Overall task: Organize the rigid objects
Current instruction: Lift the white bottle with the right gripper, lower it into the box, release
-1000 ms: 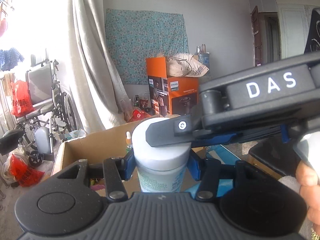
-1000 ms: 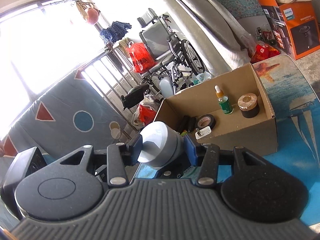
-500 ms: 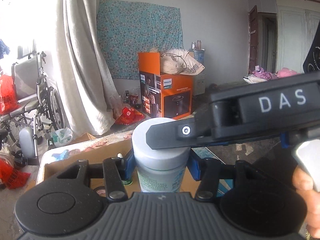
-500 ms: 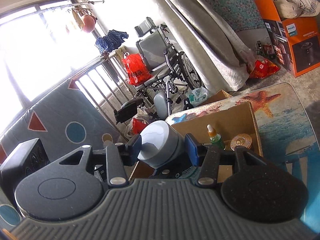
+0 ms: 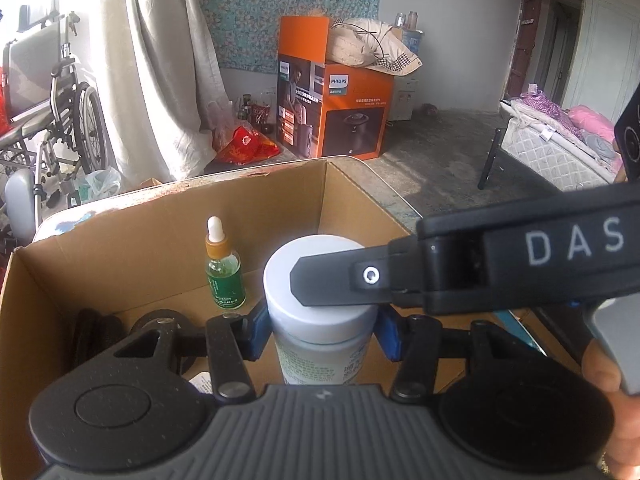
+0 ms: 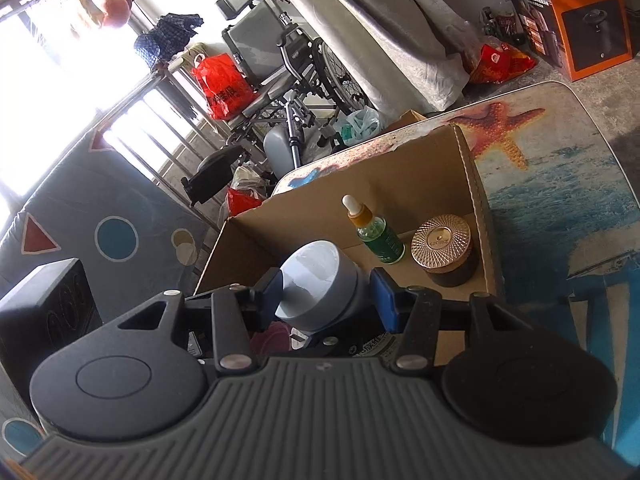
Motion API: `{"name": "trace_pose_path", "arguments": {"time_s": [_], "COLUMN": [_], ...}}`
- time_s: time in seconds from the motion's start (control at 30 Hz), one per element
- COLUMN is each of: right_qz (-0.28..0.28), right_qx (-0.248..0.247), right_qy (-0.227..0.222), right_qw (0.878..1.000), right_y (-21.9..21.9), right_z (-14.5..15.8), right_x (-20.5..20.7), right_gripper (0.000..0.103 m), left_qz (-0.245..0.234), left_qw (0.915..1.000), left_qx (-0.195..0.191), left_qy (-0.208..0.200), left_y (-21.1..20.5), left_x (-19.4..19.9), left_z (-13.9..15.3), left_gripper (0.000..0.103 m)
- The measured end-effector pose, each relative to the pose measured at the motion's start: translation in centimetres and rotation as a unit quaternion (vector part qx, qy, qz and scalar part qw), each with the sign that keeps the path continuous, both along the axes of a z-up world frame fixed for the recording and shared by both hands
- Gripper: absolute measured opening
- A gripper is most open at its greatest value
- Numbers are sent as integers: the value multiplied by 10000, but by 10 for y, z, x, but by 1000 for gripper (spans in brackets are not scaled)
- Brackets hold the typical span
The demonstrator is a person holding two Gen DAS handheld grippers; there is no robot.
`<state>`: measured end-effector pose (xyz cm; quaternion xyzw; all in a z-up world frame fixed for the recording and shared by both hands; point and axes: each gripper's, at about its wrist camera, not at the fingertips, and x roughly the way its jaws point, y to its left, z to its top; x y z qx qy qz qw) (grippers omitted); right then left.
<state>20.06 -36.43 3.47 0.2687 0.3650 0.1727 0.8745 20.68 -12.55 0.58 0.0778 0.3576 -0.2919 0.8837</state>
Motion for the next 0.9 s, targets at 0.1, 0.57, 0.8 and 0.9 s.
{"name": "trace_pose_path", "arguments": {"time_s": [0.1, 0.57, 0.8, 0.9], "right_qz": [19, -19, -100, -90], "right_qx": [-144, -101, 59, 90], "right_qy": [11, -2, -70, -78], "right_qw": [9999, 9999, 9999, 9999], "right_y": [-1, -11, -16, -16], "right_z": [-7, -13, -9, -9], "right_x": [6, 10, 3, 1], "right_gripper": [49, 52, 55, 56], "left_qz": [-16, -29, -32, -8], "left_qw": [9999, 9996, 9995, 9994], "left_qx": [51, 126, 175, 254], "left_qy": [100, 266, 253, 214], "left_y": [-4, -12, -14, -15], "left_x": [5, 10, 10, 8], "left_z": [-7, -14, -13, -12], "left_gripper": [54, 55, 54, 54]}}
